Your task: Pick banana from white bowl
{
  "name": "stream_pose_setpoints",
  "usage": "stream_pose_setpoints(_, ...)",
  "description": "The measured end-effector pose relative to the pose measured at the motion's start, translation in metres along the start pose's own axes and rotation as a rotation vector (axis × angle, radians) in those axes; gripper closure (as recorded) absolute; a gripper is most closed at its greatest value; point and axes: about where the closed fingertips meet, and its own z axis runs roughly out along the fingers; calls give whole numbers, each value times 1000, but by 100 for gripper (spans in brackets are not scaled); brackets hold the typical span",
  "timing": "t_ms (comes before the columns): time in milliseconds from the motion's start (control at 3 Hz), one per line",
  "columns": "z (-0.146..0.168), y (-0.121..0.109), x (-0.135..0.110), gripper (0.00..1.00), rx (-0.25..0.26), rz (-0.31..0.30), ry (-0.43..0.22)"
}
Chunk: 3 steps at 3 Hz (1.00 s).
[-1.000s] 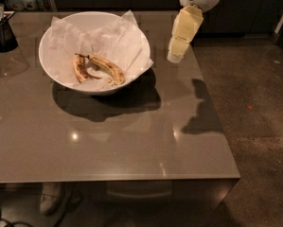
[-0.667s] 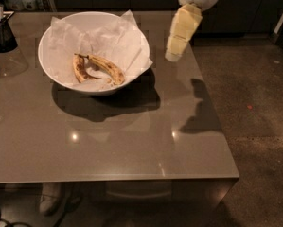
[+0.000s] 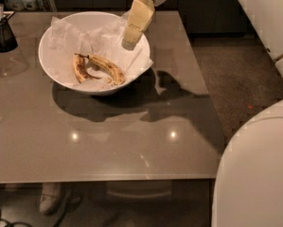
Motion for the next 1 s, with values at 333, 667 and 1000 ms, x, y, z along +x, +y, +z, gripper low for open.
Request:
stream_pose_setpoints(333,11,0,-3,0,-29,2,-39)
stream_pose_setpoints(667,23,2,-4,8,-53,3,-35)
stream_pose_setpoints(1000,33,4,-3,17,-76,9,-25)
